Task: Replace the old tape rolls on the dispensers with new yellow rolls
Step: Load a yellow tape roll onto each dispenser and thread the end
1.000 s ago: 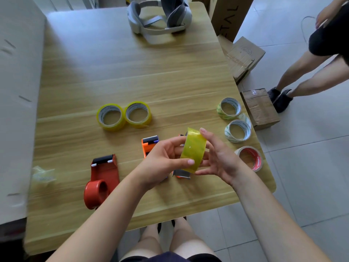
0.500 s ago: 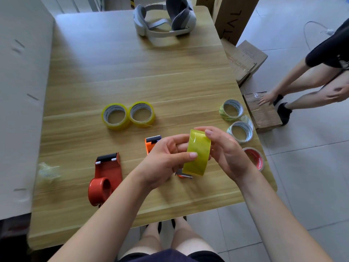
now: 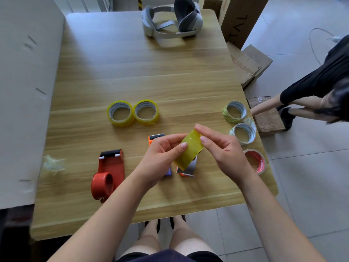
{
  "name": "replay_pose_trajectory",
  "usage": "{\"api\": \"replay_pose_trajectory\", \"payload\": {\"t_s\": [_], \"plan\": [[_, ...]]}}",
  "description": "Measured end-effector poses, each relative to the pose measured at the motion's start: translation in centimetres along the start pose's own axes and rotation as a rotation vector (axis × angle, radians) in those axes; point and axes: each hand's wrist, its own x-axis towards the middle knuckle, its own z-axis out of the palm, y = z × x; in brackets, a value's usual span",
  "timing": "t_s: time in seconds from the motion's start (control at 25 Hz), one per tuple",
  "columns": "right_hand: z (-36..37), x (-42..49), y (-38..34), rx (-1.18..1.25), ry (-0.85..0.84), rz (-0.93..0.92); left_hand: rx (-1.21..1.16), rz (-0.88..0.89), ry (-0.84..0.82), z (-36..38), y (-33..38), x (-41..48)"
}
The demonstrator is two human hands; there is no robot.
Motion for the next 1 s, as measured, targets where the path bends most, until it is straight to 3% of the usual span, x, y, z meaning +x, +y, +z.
{"api": "replay_pose_trajectory", "payload": {"t_s": [0.16, 0.32, 0.4, 0.56, 0.72, 0.84, 1.0], "plan": [[0.2, -0.3, 0.6, -0.206, -0.034, -0.119, -0.025, 0.002, 0.027, -0.6, 0.6, -0.4], [0.1, 0.2, -0.3, 0.064, -0.167, 0.046, -0.122, -0.009, -0.096, -0.7, 1.5, -0.7], [0.1, 0.5, -0.5, 0.06, -0.215, 0.097, -0.226, -0.024, -0.204, -0.6, 1.9, -1.0], [0.7, 1.1, -0.8, 0.19, -0.161, 0.158, -0.29, -0.046, -0.263, -0.9, 2.4, -1.2], [0.9, 1.3, -0.7, 0.317, -0.1, 0.305, -0.117, -0.052, -0.23, -1.4, 2.6, -1.2], [0.8, 1.3, -0.5, 0.252, -0.087, 0.376, -0.006, -0.062, -0.185, -1.0, 2.7, -1.5], [0.9, 1.2, -0.5, 0.206, -0.001, 0.218, 0.0, -0.059, -0.062, -0.7, 2.0, -1.6]]}}
